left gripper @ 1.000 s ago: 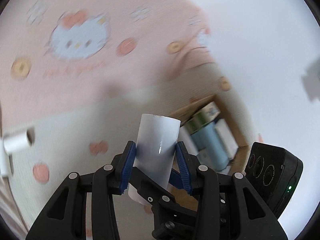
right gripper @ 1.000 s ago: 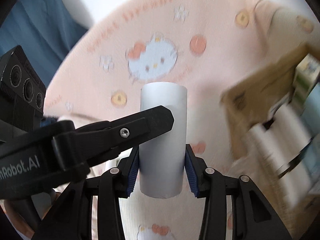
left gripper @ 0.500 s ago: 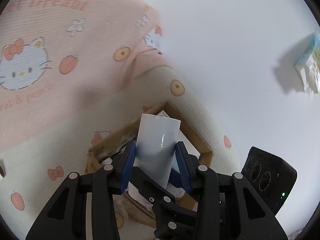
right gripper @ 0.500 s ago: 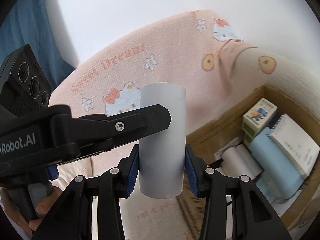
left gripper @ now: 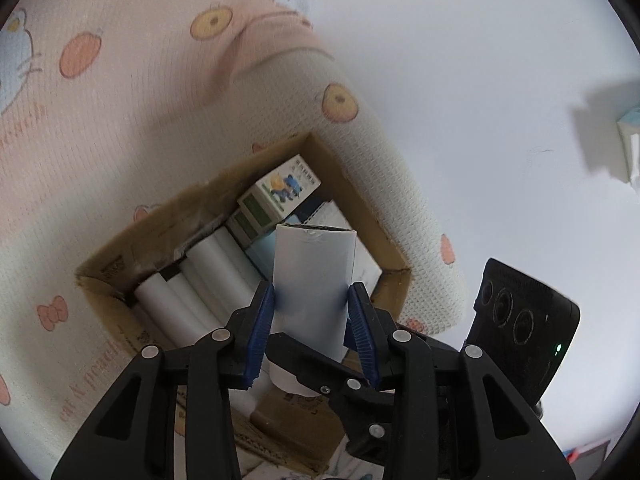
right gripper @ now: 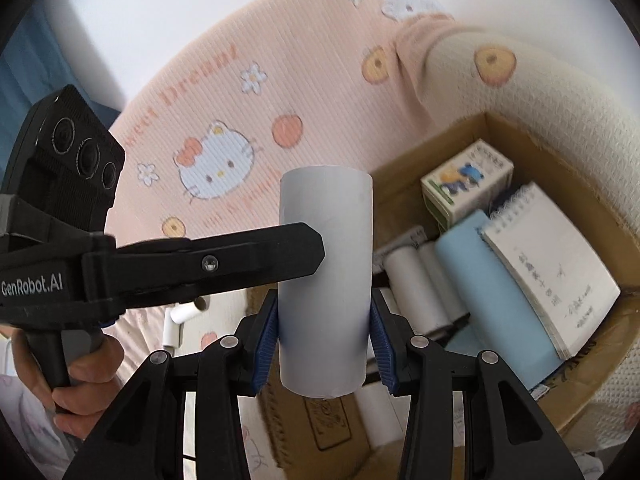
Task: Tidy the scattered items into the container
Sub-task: 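Carry the tube with both grippers toward the cardboard box, then lower the white tube into the box beside the other tubes with both grippers, then open both grippers and release the tube in the box, then move both grippers back to the remaining white tubes on the mat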
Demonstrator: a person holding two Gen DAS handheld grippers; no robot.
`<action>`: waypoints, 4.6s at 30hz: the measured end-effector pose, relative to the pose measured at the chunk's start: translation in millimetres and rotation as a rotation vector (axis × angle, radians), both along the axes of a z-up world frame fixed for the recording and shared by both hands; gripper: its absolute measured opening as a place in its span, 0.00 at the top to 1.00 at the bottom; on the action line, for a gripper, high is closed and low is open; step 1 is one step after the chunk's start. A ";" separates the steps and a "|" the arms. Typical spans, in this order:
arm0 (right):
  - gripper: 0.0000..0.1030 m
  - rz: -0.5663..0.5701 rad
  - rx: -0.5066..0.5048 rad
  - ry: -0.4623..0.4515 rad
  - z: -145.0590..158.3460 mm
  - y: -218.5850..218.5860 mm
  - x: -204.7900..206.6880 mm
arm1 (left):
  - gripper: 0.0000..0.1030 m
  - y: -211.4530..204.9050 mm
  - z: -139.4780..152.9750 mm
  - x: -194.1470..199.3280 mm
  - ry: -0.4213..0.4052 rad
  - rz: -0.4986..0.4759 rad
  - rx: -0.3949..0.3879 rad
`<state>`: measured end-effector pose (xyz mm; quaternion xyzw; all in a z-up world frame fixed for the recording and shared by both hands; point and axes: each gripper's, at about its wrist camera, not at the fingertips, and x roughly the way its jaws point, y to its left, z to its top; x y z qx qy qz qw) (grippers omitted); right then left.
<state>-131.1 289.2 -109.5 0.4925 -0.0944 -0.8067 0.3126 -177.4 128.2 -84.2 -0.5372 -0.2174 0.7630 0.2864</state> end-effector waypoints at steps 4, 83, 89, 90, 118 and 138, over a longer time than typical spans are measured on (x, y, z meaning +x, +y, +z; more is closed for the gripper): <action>0.61 0.028 0.018 -0.084 -20.1 4.1 -15.4 | 0.59 11.4 -16.7 -9.2 -0.027 -0.007 -0.051; 0.81 0.133 0.334 -0.403 -112.3 11.7 -75.8 | 0.90 33.1 -103.0 -42.3 -0.283 -0.065 -0.402; 0.81 0.149 0.353 -0.409 -119.5 10.0 -74.2 | 0.90 41.7 -111.8 -43.2 -0.274 -0.092 -0.451; 0.81 0.146 0.354 -0.406 -119.2 11.1 -74.0 | 0.90 42.7 -112.7 -43.1 -0.273 -0.094 -0.456; 0.81 0.118 0.504 -0.136 -1.4 -16.4 8.1 | 0.40 -34.2 -0.6 46.1 0.163 0.139 -0.204; 0.81 0.355 0.770 0.158 37.6 -129.0 76.5 | 0.79 -174.8 -50.2 135.4 0.038 0.384 -0.131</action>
